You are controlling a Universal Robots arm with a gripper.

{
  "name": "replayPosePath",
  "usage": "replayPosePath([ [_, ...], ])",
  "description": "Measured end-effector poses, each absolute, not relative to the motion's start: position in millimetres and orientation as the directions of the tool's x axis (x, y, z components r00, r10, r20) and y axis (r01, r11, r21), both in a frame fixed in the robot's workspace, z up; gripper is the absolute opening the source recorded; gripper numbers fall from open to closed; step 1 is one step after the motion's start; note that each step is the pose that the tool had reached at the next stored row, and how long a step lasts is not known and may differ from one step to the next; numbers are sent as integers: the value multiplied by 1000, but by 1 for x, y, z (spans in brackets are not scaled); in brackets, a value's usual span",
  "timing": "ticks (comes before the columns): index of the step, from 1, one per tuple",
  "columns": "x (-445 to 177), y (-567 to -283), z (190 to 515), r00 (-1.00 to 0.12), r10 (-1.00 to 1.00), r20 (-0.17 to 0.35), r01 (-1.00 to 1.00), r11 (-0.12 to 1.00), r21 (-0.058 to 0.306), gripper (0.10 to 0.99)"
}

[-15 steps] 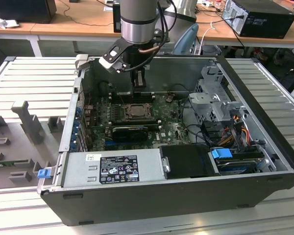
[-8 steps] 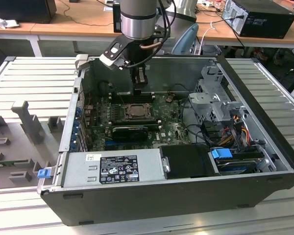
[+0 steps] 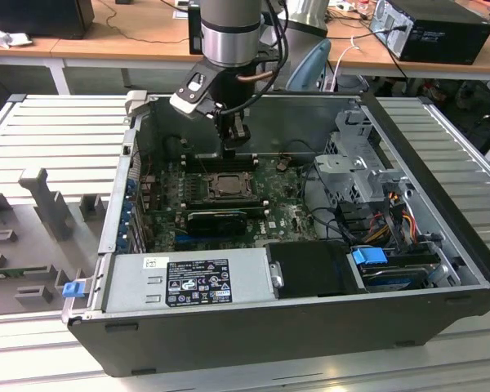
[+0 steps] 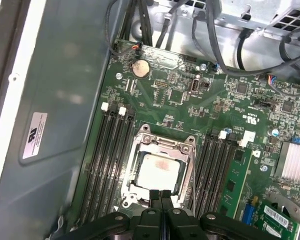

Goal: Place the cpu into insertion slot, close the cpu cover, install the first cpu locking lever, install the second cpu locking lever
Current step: 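Install the first cpu locking lever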

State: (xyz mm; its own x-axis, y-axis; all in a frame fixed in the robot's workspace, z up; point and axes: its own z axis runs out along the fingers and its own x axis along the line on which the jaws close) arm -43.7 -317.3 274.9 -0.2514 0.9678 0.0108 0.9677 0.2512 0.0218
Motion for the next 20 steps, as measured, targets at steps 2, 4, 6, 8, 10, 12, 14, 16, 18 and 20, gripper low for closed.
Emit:
replayPosePath([
  [2,-44,-317,275,-277,961,11,961,277,22,106],
  [4,-44,-317,275,-303,953,11,953,302,22,106],
  [6,-44,-317,275,-319,948,11,948,319,22,106],
  [8,-44,-317,275,-338,941,11,941,338,22,106],
  [10,-44,-317,275,-366,931,11,931,365,22,106],
  [12,-44,-317,275,-405,914,11,914,405,22,106],
  [14,-44,-317,275,-438,899,10,899,437,22,106],
  [16,-44,-317,275,-460,888,10,888,460,22,106],
  [18,-44,-317,275,-483,876,10,875,483,22,106],
  [20,-44,-317,275,-501,865,10,865,501,22,106],
])
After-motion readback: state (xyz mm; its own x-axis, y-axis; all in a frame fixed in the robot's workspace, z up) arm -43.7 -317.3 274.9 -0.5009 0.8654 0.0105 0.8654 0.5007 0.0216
